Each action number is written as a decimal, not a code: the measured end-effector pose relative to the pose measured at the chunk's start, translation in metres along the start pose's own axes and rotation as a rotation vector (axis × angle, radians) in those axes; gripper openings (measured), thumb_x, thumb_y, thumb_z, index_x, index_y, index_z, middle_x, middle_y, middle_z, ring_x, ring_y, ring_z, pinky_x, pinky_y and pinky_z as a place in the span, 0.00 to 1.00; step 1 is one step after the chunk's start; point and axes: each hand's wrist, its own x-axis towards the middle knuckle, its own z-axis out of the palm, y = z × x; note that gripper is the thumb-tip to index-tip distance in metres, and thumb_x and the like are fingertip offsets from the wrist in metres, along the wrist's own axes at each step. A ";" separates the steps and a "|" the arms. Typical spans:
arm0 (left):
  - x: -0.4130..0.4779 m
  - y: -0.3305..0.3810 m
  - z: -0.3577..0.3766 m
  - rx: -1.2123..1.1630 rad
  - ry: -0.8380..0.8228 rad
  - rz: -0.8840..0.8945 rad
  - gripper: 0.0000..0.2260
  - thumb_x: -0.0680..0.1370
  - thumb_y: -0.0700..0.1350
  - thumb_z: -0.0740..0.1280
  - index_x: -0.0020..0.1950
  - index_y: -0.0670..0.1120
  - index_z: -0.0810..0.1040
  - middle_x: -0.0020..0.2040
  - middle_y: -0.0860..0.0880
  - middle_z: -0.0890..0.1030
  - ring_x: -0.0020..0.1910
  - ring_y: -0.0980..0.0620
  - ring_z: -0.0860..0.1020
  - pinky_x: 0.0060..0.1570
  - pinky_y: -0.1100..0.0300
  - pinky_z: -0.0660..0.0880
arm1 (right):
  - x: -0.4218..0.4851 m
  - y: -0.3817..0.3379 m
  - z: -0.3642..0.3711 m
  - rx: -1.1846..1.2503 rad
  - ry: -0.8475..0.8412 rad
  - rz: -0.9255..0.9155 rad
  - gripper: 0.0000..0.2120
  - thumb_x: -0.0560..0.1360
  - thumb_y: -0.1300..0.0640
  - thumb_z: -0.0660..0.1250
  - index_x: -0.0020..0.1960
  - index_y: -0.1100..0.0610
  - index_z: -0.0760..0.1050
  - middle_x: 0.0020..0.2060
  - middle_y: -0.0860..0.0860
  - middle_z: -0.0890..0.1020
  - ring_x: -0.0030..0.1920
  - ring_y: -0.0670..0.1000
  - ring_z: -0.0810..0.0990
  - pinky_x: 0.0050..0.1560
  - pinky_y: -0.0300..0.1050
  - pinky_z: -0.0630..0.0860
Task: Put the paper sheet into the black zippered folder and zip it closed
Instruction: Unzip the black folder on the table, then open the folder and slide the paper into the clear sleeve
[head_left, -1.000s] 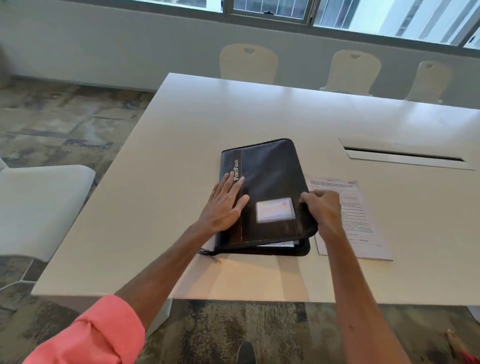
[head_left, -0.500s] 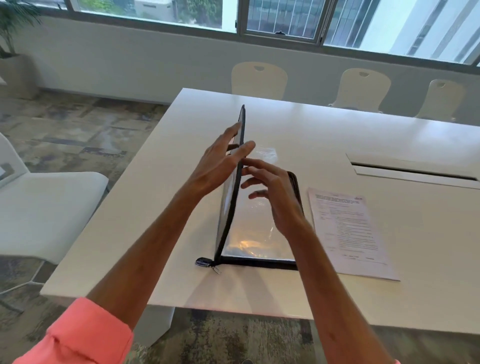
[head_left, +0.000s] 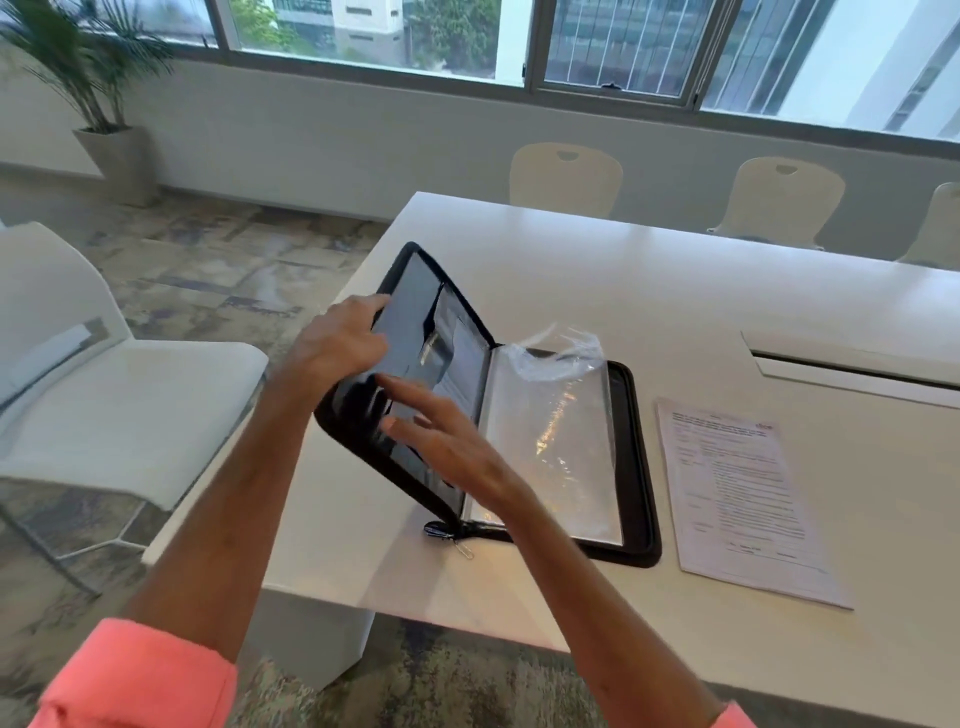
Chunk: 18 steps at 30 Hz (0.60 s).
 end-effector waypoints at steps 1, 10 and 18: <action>0.001 -0.007 0.005 0.066 0.000 -0.035 0.28 0.84 0.47 0.65 0.85 0.52 0.66 0.81 0.42 0.73 0.76 0.37 0.74 0.75 0.40 0.72 | 0.003 0.005 0.008 -0.041 -0.017 -0.005 0.28 0.84 0.54 0.66 0.84 0.53 0.68 0.82 0.48 0.71 0.81 0.48 0.68 0.81 0.53 0.65; 0.001 -0.044 0.084 0.261 -0.019 -0.246 0.44 0.84 0.72 0.49 0.89 0.41 0.46 0.89 0.37 0.46 0.88 0.38 0.48 0.85 0.39 0.47 | 0.008 0.077 -0.009 -0.462 0.154 0.098 0.27 0.89 0.48 0.60 0.87 0.51 0.62 0.86 0.49 0.63 0.86 0.51 0.60 0.85 0.61 0.60; 0.002 -0.071 0.136 0.224 -0.025 -0.307 0.42 0.86 0.68 0.46 0.88 0.40 0.42 0.89 0.37 0.42 0.88 0.40 0.41 0.85 0.37 0.39 | -0.018 0.141 -0.045 -0.876 0.149 0.212 0.29 0.90 0.45 0.51 0.89 0.51 0.51 0.89 0.50 0.52 0.88 0.51 0.46 0.87 0.62 0.44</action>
